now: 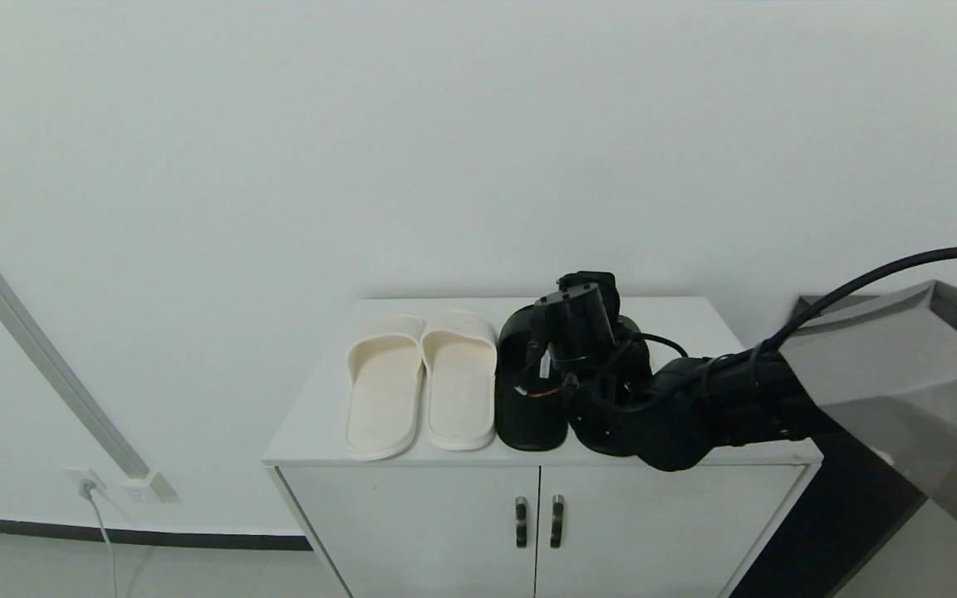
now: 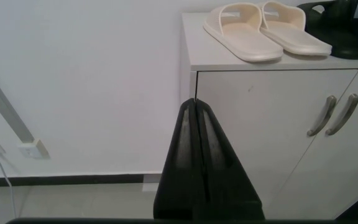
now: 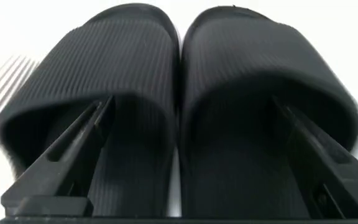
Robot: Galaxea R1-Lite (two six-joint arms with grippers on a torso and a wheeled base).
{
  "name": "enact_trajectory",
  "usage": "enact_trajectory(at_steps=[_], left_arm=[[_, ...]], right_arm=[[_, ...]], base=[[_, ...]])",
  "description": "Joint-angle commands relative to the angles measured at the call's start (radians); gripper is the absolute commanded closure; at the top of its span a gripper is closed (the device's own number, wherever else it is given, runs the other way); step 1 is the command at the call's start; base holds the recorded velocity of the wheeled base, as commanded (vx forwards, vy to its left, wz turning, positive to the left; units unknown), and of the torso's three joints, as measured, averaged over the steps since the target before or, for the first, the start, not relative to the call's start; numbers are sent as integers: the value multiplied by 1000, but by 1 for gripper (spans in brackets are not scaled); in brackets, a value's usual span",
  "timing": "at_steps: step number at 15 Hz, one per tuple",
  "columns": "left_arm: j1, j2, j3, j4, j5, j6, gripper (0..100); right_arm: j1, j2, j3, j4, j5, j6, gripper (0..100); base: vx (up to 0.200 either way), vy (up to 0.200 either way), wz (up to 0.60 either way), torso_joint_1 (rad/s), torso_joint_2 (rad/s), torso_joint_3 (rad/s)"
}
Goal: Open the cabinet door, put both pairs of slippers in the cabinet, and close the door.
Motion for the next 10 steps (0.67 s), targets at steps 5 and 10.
enact_trajectory(at_steps=[5, 10], left_arm=[[1, 1, 0, 0, 1, -4, 100], [1, 1, 0, 0, 1, -5, 100]], right_arm=[[-29, 97, -116, -5, -3, -43, 100], [-29, 86, -110, -5, -7, -63, 100]], base=[[0, 0, 0, 0, 0, 0], [0, 0, 0, 0, 0, 0]])
